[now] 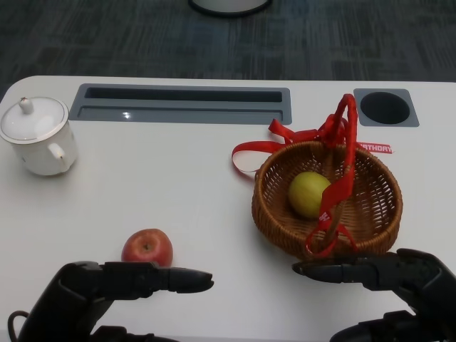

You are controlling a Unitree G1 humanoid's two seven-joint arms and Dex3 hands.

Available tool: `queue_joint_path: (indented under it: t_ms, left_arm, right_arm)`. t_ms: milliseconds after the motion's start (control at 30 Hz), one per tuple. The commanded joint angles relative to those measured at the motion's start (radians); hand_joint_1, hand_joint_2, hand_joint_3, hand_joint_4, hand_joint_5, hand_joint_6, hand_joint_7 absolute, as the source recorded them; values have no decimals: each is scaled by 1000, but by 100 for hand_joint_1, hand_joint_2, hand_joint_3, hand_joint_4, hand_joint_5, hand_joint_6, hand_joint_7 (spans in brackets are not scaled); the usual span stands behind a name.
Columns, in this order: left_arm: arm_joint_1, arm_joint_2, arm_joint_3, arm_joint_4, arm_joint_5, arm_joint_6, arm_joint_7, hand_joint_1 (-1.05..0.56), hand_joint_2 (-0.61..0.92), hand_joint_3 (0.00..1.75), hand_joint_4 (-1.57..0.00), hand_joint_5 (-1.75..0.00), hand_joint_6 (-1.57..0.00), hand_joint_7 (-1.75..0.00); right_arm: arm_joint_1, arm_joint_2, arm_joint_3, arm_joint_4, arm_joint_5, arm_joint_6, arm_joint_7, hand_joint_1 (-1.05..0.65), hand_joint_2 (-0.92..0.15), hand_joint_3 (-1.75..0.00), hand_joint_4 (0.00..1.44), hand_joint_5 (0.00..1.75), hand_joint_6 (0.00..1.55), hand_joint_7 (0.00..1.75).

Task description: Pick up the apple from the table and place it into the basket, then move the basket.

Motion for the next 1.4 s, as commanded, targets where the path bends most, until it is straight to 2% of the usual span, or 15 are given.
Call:
queue_joint_path:
  t_ms: [33,700,967,1067,1200,1400]
  left_arm:
    - [0,13,5,-11,1,4,-1,-28,76,0,-100,0,-92,0]
    - [23,15,17,-34,17,-3,11,-30,75,0,-97,0,-88,0]
    - [-31,-3,119,22,242,-144,119,-44,72,0,-85,0,-79,0]
    - [-54,0,162,45,355,-187,173,-52,72,0,-77,0,-71,0]
    - [-79,20,211,50,513,-190,244,-67,73,0,-64,0,-58,0]
    - [-136,62,223,82,632,-162,319,-73,68,0,-58,0,-50,0]
  right_arm:
    - [-7,-15,-8,-7,19,-4,4,-33,-76,0,76,0,74,0]
    - [-1,-13,-11,-18,25,-3,1,-34,-75,0,78,0,75,0]
    - [2,-10,-8,-18,20,-2,-1,-33,-75,0,78,0,75,0]
    - [6,-11,-6,-22,21,4,0,-33,-74,0,78,0,75,0]
    - [10,-15,-7,-25,18,8,0,-32,-75,0,77,0,74,0]
    - [10,-7,-8,-21,13,2,-5,-32,-74,0,77,0,75,0]
